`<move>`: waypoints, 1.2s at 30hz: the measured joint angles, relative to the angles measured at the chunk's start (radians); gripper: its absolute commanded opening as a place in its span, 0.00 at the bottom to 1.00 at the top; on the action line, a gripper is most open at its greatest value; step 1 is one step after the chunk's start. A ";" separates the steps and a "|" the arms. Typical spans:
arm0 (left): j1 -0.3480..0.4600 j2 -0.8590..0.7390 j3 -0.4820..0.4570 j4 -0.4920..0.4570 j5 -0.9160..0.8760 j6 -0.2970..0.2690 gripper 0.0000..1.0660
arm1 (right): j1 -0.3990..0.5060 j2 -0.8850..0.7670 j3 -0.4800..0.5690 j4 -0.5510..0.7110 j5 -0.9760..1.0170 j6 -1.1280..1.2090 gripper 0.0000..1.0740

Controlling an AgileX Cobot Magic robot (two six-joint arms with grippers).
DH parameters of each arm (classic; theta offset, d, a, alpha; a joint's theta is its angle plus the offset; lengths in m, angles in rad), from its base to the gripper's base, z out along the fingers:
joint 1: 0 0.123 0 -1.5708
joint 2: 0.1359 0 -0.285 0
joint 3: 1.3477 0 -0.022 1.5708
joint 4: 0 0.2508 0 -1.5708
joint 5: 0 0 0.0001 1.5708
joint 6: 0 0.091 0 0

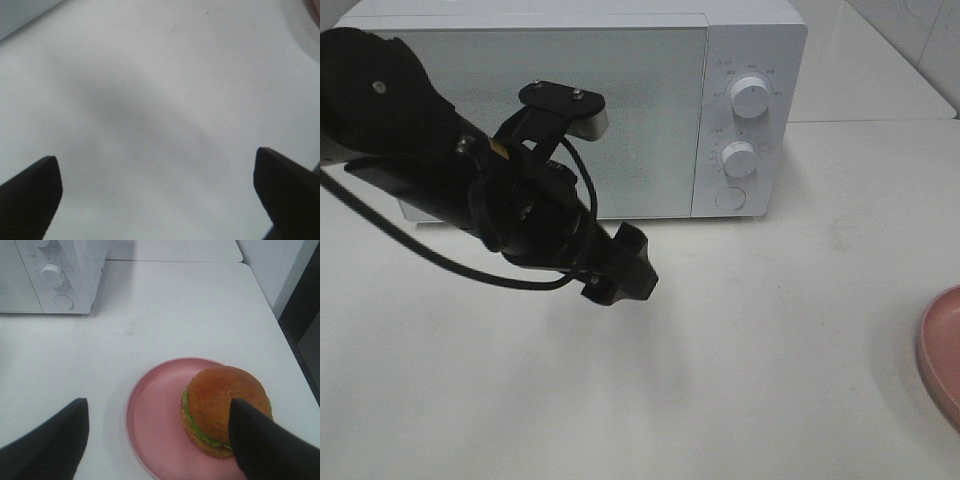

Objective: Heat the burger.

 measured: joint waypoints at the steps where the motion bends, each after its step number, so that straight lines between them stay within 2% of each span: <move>1: 0.000 -0.024 0.000 0.054 0.069 0.000 0.93 | 0.000 0.000 0.000 0.000 0.000 0.000 0.70; 2: 0.000 -0.024 0.000 0.054 0.069 0.000 0.93 | 0.000 0.000 0.000 0.000 0.000 0.000 0.70; 4: 0.000 -0.059 0.000 0.135 0.185 -0.002 0.93 | 0.000 0.000 0.000 0.000 0.000 0.000 0.70; 5: 0.000 -0.059 0.000 0.135 0.185 -0.002 0.93 | 0.000 0.000 0.000 0.000 0.000 0.000 0.70; 6: 0.000 -0.082 0.000 0.181 0.254 -0.024 0.93 | 0.000 0.000 0.000 0.000 0.000 0.000 0.70; 8: 0.000 -0.096 0.000 0.204 0.292 -0.044 0.93 | 0.000 0.000 0.000 0.000 0.000 0.000 0.70; 9: 0.000 -0.124 0.000 0.253 0.353 -0.091 0.93 | 0.000 0.000 0.000 0.000 0.000 0.000 0.70; 10: 0.000 -0.124 0.000 0.253 0.353 -0.091 0.93 | 0.000 0.000 0.000 0.000 0.000 0.000 0.70; 11: 0.000 -0.148 0.000 0.306 0.405 -0.161 0.93 | 0.000 0.000 0.000 0.000 0.000 0.000 0.70; 12: 0.000 -0.163 0.000 0.339 0.424 -0.201 0.93 | 0.000 0.000 0.000 0.000 0.000 0.000 0.70; 13: 0.000 -0.163 0.000 0.339 0.424 -0.201 0.93 | 0.000 0.000 0.000 0.000 0.000 0.000 0.70; 14: 0.000 -0.191 0.000 0.407 0.456 -0.278 0.93 | 0.000 0.000 0.000 0.000 0.000 0.000 0.70; 15: 0.000 -0.191 0.000 0.407 0.456 -0.278 0.93 | 0.000 0.000 0.000 0.000 0.000 0.000 0.70; 16: 0.000 -0.208 0.000 0.444 0.470 -0.320 0.93 | 0.000 0.000 0.000 0.000 0.000 0.000 0.70; 17: 0.015 -0.235 0.000 0.501 0.498 -0.385 0.93 | 0.000 0.000 0.000 0.000 0.000 0.000 0.70; 19: 0.033 -0.251 0.000 0.515 0.512 -0.405 0.93 | 0.000 0.000 0.000 0.000 0.000 0.000 0.70; 20: 0.088 -0.282 0.000 0.531 0.543 -0.433 0.93 | 0.000 0.000 0.000 0.000 0.000 0.000 0.70; 21: 0.088 -0.282 0.000 0.531 0.543 -0.433 0.93 | 0.000 0.000 0.000 0.000 0.000 0.000 0.70; 22: 0.116 -0.294 0.000 0.532 0.556 -0.433 0.93 | 0.000 0.000 0.000 0.000 0.000 0.000 0.70; 23: 0.187 -0.320 0.000 0.528 0.585 -0.425 0.93 | 0.000 0.000 0.000 0.000 0.000 0.000 0.70; 24: 0.187 -0.320 0.000 0.528 0.585 -0.425 0.93 | 0.000 0.000 0.000 0.000 0.000 0.000 0.70; 25: 0.278 -0.351 0.000 0.508 0.616 -0.400 0.93 | 0.000 0.000 0.000 0.000 0.000 0.000 0.70; 26: 0.318 -0.367 0.000 0.498 0.627 -0.387 0.93 | 0.000 0.000 0.000 0.000 0.000 0.000 0.70; 27: 0.318 -0.367 0.000 0.498 0.627 -0.387 0.93 | 0.000 0.000 0.000 0.000 0.000 0.000 0.70; 28: 0.417 -0.398 0.000 0.471 0.658 -0.363 0.93 | 0.000 0.000 0.000 0.000 0.000 0.000 0.70; 29: 0.465 -0.414 0.000 0.455 0.670 -0.356 0.93 | 0.000 0.000 0.000 0.000 0.000 0.000 0.70; 30: 0.465 -0.414 0.000 0.455 0.670 -0.356 0.93 | 0.000 0.000 0.000 0.000 0.000 0.000 0.70; 31: 0.545 -0.446 0.000 0.425 0.680 -0.351 0.93 | 0.000 0.000 0.000 0.000 0.000 0.000 0.70; 32: 0.584 -0.465 0.000 0.407 0.690 -0.349 0.93 | 0.000 0.000 0.000 0.000 0.000 0.000 0.70; 33: 0.584 -0.465 0.000 0.407 0.690 -0.349 0.93 | 0.000 0.000 0.000 0.000 0.000 0.000 0.70; 34: 0.645 -0.502 0.004 0.377 0.716 -0.348 0.93 | 0.000 0.000 0.000 0.000 0.000 0.000 0.70; 36: 0.674 -0.523 0.012 0.368 0.729 -0.348 0.93 | 0.000 0.000 0.000 0.000 0.000 0.000 0.70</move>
